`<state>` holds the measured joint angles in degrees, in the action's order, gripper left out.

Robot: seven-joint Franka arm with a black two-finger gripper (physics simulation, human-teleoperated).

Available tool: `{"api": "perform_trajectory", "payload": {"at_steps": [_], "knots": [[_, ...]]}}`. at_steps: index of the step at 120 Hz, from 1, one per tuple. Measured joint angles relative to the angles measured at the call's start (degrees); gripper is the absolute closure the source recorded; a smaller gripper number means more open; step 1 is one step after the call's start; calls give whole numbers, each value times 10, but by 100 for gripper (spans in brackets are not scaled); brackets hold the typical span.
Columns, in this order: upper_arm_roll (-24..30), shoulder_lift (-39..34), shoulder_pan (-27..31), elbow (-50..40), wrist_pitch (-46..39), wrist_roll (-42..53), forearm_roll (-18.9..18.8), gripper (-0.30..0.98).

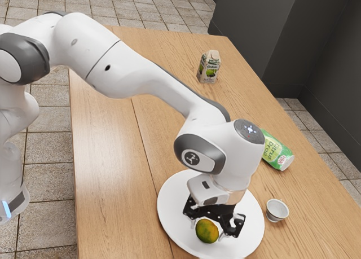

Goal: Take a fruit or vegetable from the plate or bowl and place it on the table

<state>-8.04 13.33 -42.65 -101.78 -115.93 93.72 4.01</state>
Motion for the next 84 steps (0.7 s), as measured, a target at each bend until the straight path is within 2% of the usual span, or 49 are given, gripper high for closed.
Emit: {"api": "perform_trajectory", "payload": {"at_steps": [15,41,55,62,70,84], "knots": [[0,-2,0,1,-4,-4,1,50],[0,-5,1,4,-11,-9,0,44],[7,-12,4,95,-9,-10,-19,45],[48,39,20,183,-7,-11,-34,43],[99,131,31,279,-6,-11,-45,43],[126,190,33,324,-6,-10,-53,46]]}}
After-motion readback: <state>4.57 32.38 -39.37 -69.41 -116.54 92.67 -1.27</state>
